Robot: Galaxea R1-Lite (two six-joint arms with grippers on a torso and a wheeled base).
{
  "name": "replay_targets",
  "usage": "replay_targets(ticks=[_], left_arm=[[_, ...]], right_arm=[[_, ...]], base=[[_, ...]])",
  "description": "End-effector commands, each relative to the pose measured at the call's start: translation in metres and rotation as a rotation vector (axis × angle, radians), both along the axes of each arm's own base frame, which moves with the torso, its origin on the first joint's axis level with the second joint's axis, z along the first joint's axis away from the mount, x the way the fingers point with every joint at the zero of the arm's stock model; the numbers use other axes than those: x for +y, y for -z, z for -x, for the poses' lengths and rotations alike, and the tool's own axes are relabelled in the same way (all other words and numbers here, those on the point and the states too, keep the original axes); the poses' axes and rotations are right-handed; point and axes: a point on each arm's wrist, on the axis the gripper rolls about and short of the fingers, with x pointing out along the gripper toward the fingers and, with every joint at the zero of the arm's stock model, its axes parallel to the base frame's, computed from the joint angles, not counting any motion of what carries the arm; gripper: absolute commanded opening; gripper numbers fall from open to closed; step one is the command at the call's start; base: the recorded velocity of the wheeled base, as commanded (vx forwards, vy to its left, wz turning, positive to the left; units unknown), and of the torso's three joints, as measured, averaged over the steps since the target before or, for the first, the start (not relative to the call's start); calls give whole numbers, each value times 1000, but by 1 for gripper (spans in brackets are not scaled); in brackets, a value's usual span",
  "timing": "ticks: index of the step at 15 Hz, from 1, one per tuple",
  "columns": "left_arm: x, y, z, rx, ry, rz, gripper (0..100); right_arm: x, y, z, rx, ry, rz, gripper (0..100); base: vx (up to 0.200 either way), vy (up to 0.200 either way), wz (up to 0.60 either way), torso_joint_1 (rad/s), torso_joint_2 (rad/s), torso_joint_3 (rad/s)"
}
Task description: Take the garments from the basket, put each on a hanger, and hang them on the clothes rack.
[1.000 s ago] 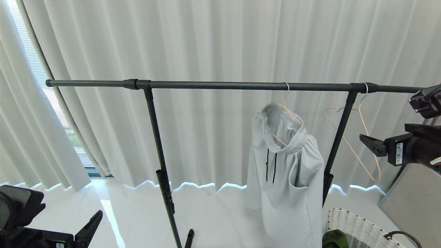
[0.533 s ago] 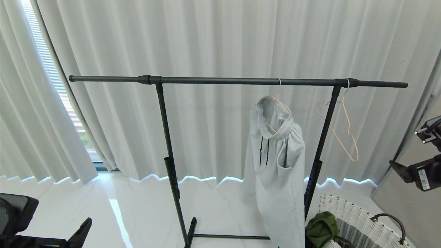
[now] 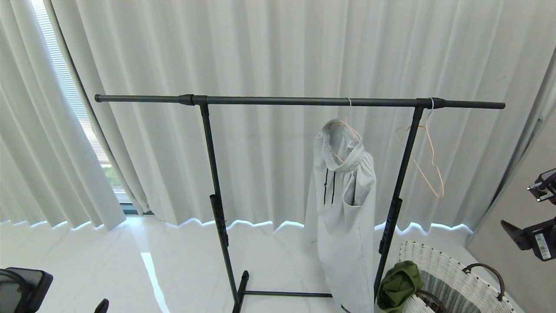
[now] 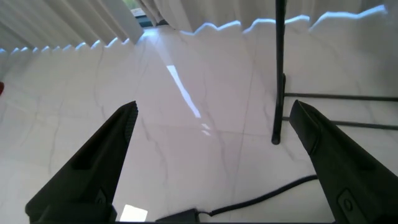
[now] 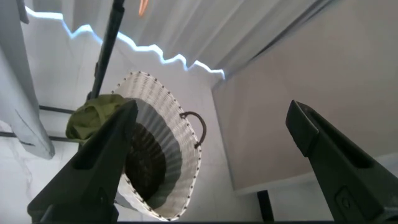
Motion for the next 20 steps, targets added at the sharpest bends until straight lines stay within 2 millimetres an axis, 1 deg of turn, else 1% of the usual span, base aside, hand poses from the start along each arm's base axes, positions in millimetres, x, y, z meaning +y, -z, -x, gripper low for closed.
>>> replay_targets(ticks=[1, 6, 10, 12, 17, 20], left_arm=[[0, 2, 1, 13, 0, -3, 100], [0, 2, 1, 13, 5, 0, 100], [0, 3, 1, 18, 8, -1, 100], [0, 6, 4, 52, 12, -9, 100], [1, 6, 6, 50, 14, -9, 100], [1, 6, 6, 55, 23, -26, 100]], right_arm=[[0, 2, 0, 9, 0, 1, 100], [-1, 8, 2, 32, 9, 3, 100], [-2, 9, 2, 35, 12, 3, 100], [-2, 9, 2, 36, 13, 4, 100], [-3, 9, 2, 39, 33, 24, 100], [-5, 14, 5, 58, 42, 26, 100]], base=[[0, 0, 0, -105, 256, 154], [0, 0, 0, -188, 458, 265], [0, 0, 0, -189, 497, 301], [0, 0, 0, -178, 486, 300], [0, 0, 0, -143, 473, 318], [0, 0, 0, -105, 455, 338]])
